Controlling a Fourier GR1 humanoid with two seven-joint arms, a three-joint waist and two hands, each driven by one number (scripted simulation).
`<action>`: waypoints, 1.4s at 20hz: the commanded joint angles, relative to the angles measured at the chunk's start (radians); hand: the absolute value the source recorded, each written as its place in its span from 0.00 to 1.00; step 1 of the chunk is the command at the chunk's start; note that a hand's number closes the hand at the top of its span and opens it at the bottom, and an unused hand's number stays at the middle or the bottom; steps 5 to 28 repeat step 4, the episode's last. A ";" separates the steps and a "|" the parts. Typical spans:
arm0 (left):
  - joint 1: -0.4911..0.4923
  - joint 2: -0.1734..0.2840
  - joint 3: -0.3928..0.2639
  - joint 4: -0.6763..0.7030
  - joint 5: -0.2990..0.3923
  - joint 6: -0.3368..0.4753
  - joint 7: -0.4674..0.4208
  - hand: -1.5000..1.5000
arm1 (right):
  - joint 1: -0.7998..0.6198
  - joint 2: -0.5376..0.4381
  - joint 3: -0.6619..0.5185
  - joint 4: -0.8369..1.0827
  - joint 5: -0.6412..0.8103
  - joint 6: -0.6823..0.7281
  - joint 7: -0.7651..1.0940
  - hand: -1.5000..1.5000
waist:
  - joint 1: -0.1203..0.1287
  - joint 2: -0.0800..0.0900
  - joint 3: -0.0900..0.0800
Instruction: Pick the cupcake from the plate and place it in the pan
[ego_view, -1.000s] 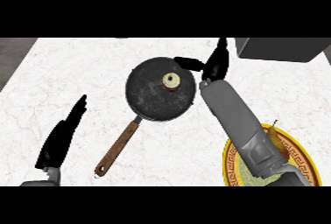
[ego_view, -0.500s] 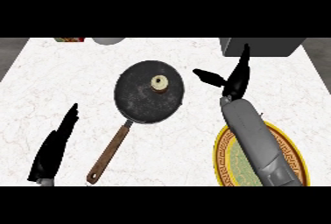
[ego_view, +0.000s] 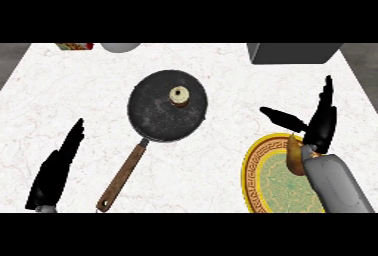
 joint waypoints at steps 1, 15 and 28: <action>-0.023 0.014 0.014 -0.049 0.011 -0.023 0.067 0.50 | 0.177 -0.100 -0.012 -0.214 -0.024 0.092 0.024 0.00 | 0.000 0.001 0.000; 0.036 -0.016 -0.013 -0.067 -0.009 -0.023 0.027 0.50 | 0.228 -0.108 -0.096 -0.223 -0.083 0.152 -0.039 0.00 | 0.010 0.004 0.001; 0.036 -0.016 -0.013 -0.067 -0.009 -0.023 0.027 0.50 | 0.228 -0.108 -0.096 -0.223 -0.083 0.152 -0.039 0.00 | 0.010 0.004 0.001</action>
